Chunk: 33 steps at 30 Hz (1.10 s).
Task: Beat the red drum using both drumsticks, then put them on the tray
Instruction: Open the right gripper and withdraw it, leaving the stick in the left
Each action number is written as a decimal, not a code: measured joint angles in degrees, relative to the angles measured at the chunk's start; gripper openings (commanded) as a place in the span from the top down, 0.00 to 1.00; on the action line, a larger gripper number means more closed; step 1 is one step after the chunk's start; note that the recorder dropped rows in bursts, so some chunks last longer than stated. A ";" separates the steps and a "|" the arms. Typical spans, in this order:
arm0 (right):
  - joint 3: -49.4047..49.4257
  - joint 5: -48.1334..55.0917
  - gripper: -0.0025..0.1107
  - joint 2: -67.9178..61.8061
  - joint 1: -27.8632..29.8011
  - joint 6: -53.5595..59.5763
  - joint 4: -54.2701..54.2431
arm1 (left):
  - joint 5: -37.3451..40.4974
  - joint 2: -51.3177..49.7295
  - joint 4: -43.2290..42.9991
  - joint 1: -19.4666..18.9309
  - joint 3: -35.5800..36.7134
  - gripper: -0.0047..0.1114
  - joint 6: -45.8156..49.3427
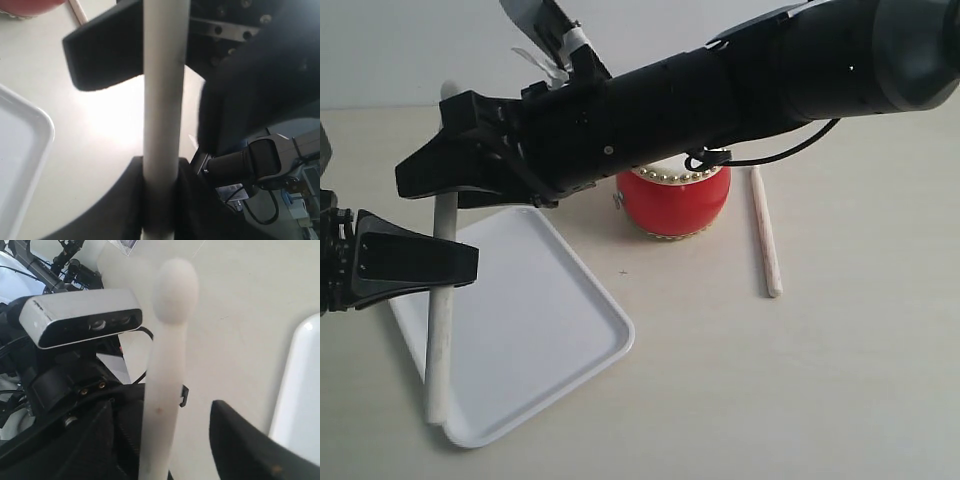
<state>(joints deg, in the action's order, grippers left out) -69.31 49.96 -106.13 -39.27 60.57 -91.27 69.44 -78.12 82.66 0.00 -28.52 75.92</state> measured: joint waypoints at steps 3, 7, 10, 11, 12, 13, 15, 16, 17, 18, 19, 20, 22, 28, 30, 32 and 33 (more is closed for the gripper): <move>0.00 0.00 0.67 0.00 0.00 -0.20 -0.15 | 0.00 0.00 0.00 0.00 0.00 0.96 0.04; 0.00 -0.11 0.95 0.00 0.00 -0.78 -0.25 | 0.00 0.00 0.31 0.00 0.00 0.96 0.04; 0.00 0.25 0.98 0.00 0.00 -1.24 -1.00 | -0.10 0.00 0.43 0.00 0.00 0.95 0.31; 0.00 0.25 0.98 0.00 0.00 -1.24 -1.06 | -0.10 0.00 0.54 0.00 0.00 0.93 0.31; 0.00 0.25 0.98 0.00 0.00 -1.24 -1.16 | -0.10 0.00 0.53 0.00 0.00 0.90 0.31; 0.00 0.25 0.98 0.00 0.00 -1.24 -1.50 | -0.10 0.00 0.65 0.00 0.00 0.85 0.31; 0.00 0.00 0.98 0.00 0.00 -1.24 -2.19 | -0.10 0.00 1.07 0.00 0.00 0.75 0.20; 0.00 -0.01 0.98 0.00 0.00 -1.12 -2.51 | -0.10 0.00 1.32 0.00 0.00 0.69 0.20; 0.00 -0.40 0.98 0.00 0.00 -0.62 -3.29 | -0.10 0.00 1.42 0.00 0.00 0.63 -0.30; 0.00 -0.70 0.98 0.00 0.00 -0.39 -3.97 | -0.10 0.00 1.42 0.00 0.00 0.59 -0.42; 0.00 -0.98 0.98 0.00 0.00 -0.14 -4.48 | -0.01 0.00 1.42 0.00 0.00 0.54 -0.55; 0.00 -1.26 0.98 0.00 0.00 -0.01 -4.90 | -0.01 0.00 1.42 0.00 0.00 0.51 -0.91; 0.00 -1.53 0.98 0.00 0.00 0.10 -5.38 | -0.01 0.00 1.42 0.00 0.00 0.48 -1.34; 0.00 -1.63 0.98 0.00 0.00 0.21 -6.70 | -0.01 0.00 1.09 0.00 0.00 0.49 -2.76; 0.00 -1.74 0.98 0.00 0.00 0.21 -6.80 | -0.01 0.00 0.81 0.00 0.00 0.49 -3.35; 0.00 -1.74 0.98 0.00 0.59 0.30 -6.77 | -0.01 0.00 0.26 0.00 0.00 0.49 -3.91; 0.00 -1.61 0.98 0.00 1.04 0.30 -6.77 | -0.01 0.00 0.12 0.00 0.00 0.49 -4.08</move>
<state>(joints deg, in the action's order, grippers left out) -69.31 48.36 -106.13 -38.23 60.87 -98.04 69.43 -78.12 82.78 0.00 -28.52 71.83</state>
